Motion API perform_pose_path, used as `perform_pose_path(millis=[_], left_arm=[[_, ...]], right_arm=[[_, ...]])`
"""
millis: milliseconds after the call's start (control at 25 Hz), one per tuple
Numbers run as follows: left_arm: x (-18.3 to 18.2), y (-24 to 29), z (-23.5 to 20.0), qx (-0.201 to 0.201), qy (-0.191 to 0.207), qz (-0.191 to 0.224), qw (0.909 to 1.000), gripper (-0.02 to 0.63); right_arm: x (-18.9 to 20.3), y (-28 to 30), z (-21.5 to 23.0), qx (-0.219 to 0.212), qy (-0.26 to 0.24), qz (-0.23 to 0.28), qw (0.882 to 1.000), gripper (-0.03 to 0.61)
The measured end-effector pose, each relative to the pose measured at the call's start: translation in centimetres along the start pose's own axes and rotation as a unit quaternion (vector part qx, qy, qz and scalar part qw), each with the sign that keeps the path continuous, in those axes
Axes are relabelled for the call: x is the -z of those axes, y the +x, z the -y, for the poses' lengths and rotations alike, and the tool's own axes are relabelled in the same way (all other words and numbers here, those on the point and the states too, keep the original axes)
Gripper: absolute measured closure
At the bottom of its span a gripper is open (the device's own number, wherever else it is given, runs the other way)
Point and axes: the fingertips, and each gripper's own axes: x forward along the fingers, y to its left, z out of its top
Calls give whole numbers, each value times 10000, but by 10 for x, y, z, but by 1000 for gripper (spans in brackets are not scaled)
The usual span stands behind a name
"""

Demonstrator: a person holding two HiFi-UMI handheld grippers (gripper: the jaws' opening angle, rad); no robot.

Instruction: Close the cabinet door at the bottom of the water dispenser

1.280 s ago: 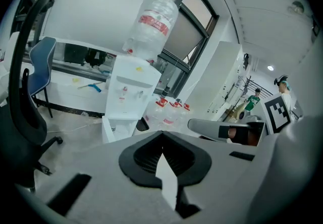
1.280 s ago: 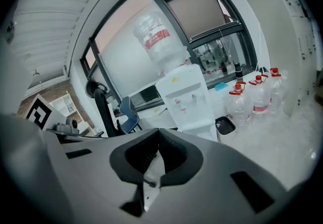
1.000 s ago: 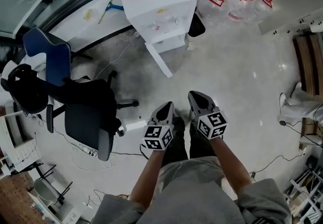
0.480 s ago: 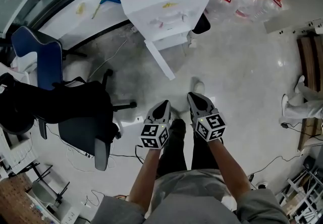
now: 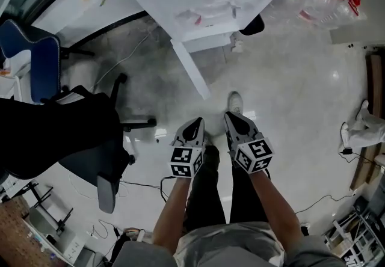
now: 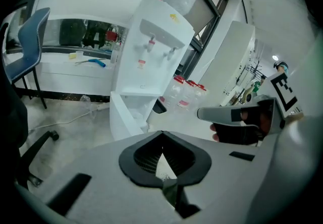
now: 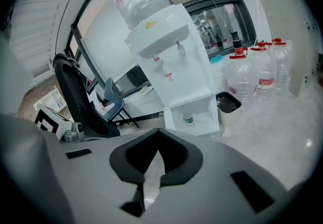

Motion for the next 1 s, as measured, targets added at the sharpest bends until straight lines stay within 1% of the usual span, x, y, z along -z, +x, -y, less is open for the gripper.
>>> perform_pose_path(millis=[200,360,680,720,840,1000], left_arm=[[31,38,-16,25,110,-24,9999,606],[52,60,-31,-74,195,-94,9997,606],[90,98,-47,-98,341,-338,9988,601],[94,103,-49,-105,353,-371,9986,592],[102,121,-57,-175,414,-463,9979,530],[107,140,-65,-302,526,-572,9965,518]], right_arm=[[16,24,23,-66,17,-86,9999,569],[27,35,40,-60,73,-97,9999,569],[49,45,61,-81,187,-136,9997,568],[51,46,64,-80,196,-144,9997,568],[57,49,69,-85,207,-165,9996,569],[63,51,75,-82,214,-194,9995,568]])
